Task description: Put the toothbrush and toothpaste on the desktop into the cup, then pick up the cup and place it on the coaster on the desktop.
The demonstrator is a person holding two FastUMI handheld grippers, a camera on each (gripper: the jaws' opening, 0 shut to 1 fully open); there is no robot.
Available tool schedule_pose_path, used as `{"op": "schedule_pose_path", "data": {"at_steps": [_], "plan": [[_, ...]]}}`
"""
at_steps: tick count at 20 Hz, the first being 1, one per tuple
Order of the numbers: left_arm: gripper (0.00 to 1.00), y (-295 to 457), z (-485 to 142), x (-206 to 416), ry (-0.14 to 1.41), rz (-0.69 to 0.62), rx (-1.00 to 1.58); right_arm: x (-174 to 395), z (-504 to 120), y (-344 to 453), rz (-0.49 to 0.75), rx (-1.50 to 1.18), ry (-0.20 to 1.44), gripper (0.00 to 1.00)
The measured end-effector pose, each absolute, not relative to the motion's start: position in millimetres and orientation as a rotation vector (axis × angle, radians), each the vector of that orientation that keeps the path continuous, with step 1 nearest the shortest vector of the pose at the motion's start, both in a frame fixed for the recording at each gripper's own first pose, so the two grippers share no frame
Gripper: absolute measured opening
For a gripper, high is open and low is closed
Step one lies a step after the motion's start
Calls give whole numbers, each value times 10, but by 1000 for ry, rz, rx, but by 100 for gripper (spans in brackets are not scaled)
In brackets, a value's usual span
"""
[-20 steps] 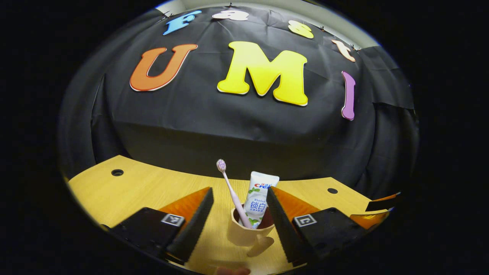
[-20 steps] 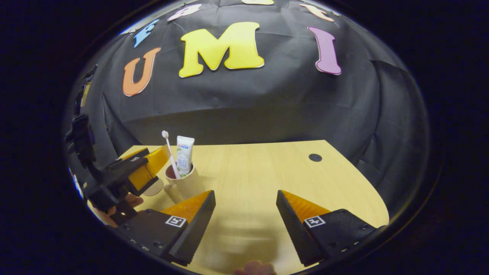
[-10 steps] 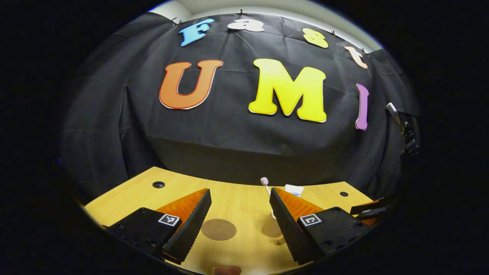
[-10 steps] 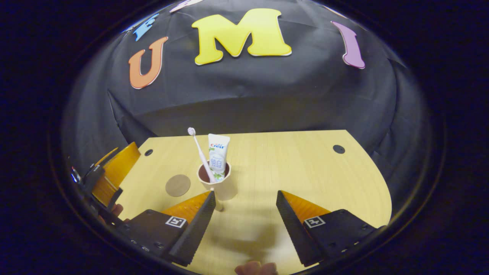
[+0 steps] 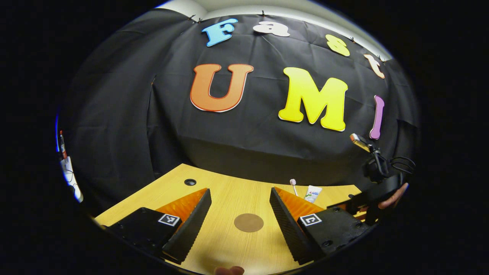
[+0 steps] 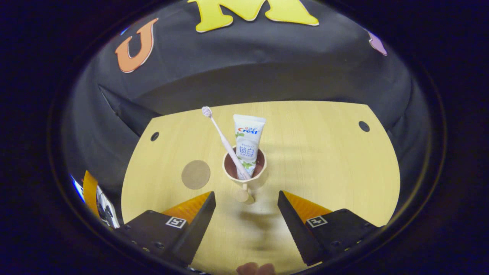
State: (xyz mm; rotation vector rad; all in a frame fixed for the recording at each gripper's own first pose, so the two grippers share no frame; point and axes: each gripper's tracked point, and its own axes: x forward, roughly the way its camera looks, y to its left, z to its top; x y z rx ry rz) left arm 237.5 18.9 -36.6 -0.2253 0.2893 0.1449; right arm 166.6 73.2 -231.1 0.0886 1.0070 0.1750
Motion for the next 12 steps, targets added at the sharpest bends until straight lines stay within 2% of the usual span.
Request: {"op": "schedule_pose_path", "data": {"at_steps": [4, 5, 6, 12], "plan": [[98, 410, -404, 2221, 306, 196, -291, 1458, -2349, 749, 115, 100, 1233, 97], [98, 458, -446, 2194, 318, 210, -305, 1458, -2351, 732, 101, 88, 1258, 94], [98, 510, -492, 2178, 330, 225, -306, 1471, -2367, 714, 94, 67, 1270, 97], [98, 869, -611, 2034, 367, 299, -292, 1416, -2388, 718, 102, -24, 1341, 95]]}}
